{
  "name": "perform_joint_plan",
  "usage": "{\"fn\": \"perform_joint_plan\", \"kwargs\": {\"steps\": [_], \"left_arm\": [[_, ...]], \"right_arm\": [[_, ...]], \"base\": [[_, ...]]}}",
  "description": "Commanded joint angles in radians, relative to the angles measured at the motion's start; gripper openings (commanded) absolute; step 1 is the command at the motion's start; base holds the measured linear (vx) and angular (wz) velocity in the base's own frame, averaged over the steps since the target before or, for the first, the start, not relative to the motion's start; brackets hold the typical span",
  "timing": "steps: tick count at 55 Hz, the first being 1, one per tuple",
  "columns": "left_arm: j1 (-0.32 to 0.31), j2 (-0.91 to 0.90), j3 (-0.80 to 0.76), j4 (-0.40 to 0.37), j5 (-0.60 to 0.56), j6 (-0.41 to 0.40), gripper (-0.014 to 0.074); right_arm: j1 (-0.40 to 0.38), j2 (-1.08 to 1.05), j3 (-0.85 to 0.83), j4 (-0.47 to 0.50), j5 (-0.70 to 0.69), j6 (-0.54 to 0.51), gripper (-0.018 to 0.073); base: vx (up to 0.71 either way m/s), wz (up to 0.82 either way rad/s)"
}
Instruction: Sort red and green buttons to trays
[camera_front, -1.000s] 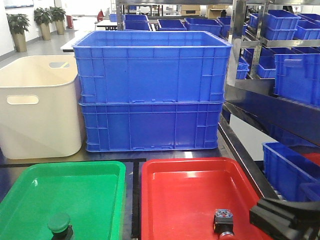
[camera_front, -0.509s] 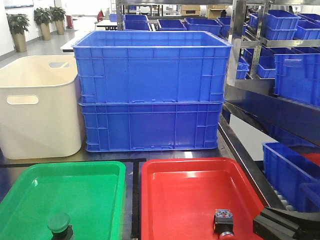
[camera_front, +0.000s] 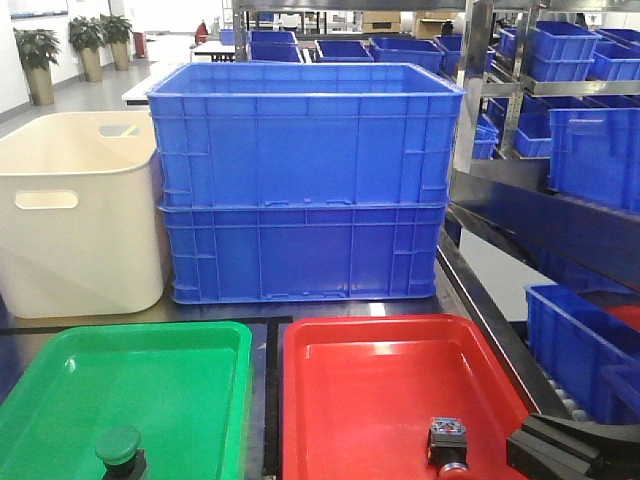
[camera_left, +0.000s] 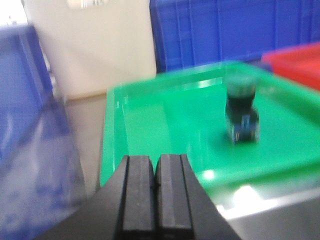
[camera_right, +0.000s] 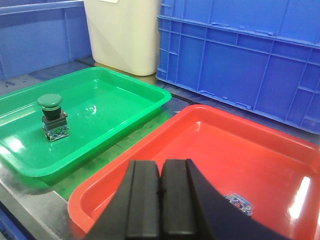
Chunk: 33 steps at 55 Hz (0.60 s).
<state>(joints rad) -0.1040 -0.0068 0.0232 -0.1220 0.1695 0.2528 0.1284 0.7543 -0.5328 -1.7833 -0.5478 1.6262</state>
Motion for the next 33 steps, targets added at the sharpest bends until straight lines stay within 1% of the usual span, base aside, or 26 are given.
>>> {"fn": "perform_joint_plan", "kwargs": {"steps": [1, 6, 33], "left_arm": [[0.004, -0.009, -0.027, -0.003, -0.059, 0.0, -0.0004], [0.004, -0.009, -0.027, -0.003, -0.043, 0.0, -0.0004], [0.004, -0.009, -0.027, -0.003, -0.043, 0.0, -0.0004]], "right_arm": [[-0.002, -0.005, -0.028, 0.003, 0.02, -0.002, -0.0009], [-0.002, -0.005, -0.028, -0.001, 0.019, -0.002, -0.0009], [-0.002, -0.005, -0.028, -0.001, 0.02, -0.003, -0.0009]], "base": [[0.0, 0.0], [0.0, 0.0], [0.0, 0.0]]}}
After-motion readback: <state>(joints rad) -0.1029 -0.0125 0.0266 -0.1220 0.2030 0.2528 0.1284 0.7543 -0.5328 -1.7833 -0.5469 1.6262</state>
